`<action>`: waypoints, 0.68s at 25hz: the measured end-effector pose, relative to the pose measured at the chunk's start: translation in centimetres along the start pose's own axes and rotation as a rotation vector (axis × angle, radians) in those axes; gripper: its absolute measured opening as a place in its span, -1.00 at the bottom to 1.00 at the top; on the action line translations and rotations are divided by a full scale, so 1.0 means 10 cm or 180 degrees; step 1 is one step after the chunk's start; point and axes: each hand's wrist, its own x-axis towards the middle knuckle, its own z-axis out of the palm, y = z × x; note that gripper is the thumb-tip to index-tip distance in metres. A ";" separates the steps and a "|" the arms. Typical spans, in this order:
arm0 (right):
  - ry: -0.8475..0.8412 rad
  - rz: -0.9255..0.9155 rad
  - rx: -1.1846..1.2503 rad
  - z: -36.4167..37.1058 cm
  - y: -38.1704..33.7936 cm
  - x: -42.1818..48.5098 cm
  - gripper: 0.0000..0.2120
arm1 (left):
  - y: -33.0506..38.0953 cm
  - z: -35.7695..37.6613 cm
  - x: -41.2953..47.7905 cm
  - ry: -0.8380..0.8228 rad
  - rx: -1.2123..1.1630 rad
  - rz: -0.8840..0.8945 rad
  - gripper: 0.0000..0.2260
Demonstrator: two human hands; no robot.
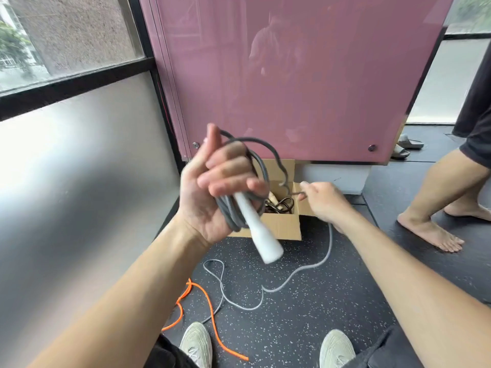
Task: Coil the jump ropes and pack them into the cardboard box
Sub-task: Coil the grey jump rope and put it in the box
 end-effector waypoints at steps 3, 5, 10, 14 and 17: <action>-0.1595 -0.0722 -0.1124 0.19 -0.30 -0.27 -0.63 | 0.36 -0.06 0.04 0.0772 -0.0332 0.1670 -0.60; -0.1963 -0.0946 -0.1020 0.34 -0.45 -0.43 -0.58 | 0.66 -0.28 -0.07 0.1806 0.0122 0.2629 -0.58; -0.1317 -0.2083 -0.0388 0.33 -0.67 -0.54 -0.59 | 0.94 -0.86 -0.45 0.3836 0.1837 0.2961 -0.62; -0.0588 -0.3234 -0.0268 0.34 -0.70 -0.59 -0.68 | 0.82 -1.01 -0.48 0.4014 0.4109 0.1828 -0.54; 0.0948 -0.3610 -0.0055 0.26 -0.71 -0.51 -0.73 | 0.55 -0.94 -0.42 0.3078 0.5076 -0.0404 -0.36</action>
